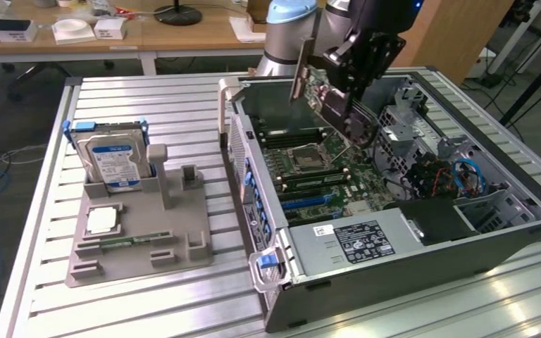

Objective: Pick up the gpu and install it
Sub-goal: 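Insert the gpu into the slot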

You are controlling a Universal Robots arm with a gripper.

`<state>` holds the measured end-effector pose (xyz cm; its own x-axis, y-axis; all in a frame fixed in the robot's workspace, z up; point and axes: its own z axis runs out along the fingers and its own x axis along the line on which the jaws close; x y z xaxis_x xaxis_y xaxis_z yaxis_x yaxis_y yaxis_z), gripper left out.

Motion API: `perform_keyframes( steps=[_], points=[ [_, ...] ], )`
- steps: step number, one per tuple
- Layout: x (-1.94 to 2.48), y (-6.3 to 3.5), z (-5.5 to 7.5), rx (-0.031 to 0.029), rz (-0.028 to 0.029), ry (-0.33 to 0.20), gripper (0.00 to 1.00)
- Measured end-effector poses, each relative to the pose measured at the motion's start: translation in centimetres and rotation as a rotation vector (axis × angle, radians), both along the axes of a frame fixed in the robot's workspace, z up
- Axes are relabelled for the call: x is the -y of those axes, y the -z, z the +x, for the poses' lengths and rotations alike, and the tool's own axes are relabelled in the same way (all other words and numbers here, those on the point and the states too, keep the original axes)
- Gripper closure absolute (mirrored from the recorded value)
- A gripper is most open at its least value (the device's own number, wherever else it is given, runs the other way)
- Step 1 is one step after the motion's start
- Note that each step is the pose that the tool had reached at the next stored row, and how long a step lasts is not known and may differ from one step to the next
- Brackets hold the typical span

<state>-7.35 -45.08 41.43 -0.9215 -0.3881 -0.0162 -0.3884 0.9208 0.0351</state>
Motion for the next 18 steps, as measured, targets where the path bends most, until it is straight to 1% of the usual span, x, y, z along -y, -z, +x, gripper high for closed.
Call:
perform_keyframes(
  steps=[18],
  points=[
    [0.0,0.36,0.0,0.0,0.0,-0.327,0.74]
  ],
)
